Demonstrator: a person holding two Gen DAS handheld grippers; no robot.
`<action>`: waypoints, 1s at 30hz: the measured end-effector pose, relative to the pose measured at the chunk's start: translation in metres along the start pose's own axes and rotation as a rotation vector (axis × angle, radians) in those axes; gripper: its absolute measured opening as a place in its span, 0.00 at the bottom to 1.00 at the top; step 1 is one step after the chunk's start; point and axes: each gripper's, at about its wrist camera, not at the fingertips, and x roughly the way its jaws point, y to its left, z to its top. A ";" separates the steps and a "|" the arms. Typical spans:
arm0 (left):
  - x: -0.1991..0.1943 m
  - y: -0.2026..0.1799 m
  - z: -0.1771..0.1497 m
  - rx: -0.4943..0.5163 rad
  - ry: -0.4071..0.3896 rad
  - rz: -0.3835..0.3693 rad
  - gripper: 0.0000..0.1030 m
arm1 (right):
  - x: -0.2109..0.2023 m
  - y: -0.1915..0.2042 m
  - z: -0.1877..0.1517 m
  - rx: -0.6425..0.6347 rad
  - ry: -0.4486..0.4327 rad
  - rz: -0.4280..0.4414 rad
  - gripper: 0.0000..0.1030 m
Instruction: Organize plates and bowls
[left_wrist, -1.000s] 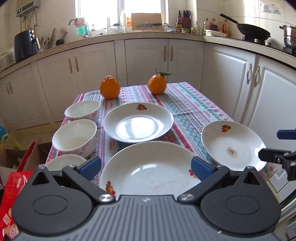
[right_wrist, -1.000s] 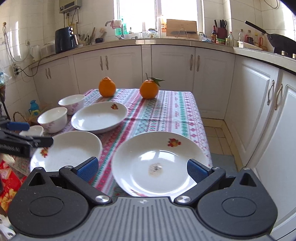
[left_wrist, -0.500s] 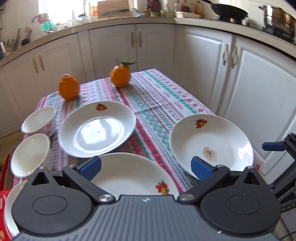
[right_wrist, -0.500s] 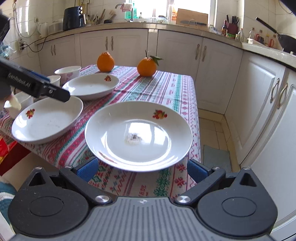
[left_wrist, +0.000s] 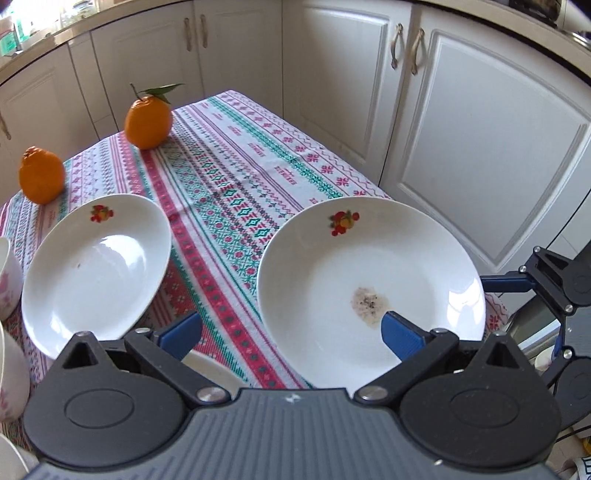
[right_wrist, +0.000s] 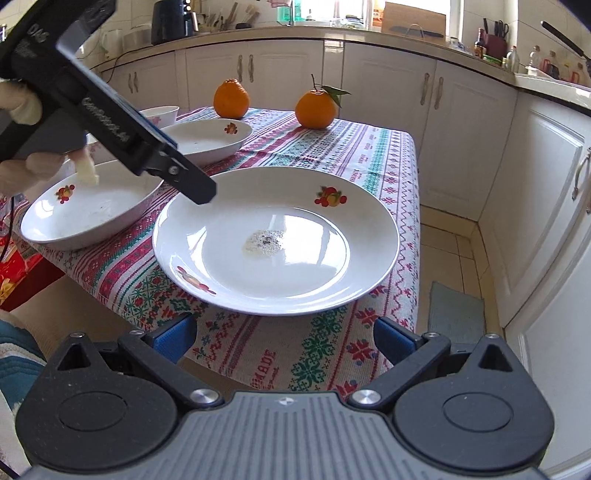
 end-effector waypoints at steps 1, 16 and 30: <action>0.004 0.000 0.003 0.005 0.011 -0.008 0.99 | 0.001 -0.001 0.000 -0.005 -0.001 0.005 1.00; 0.048 0.007 0.031 0.038 0.142 -0.085 0.83 | 0.010 -0.014 -0.002 -0.063 -0.035 0.100 1.00; 0.066 0.013 0.047 0.049 0.207 -0.129 0.60 | 0.012 -0.018 0.002 -0.110 -0.042 0.164 0.93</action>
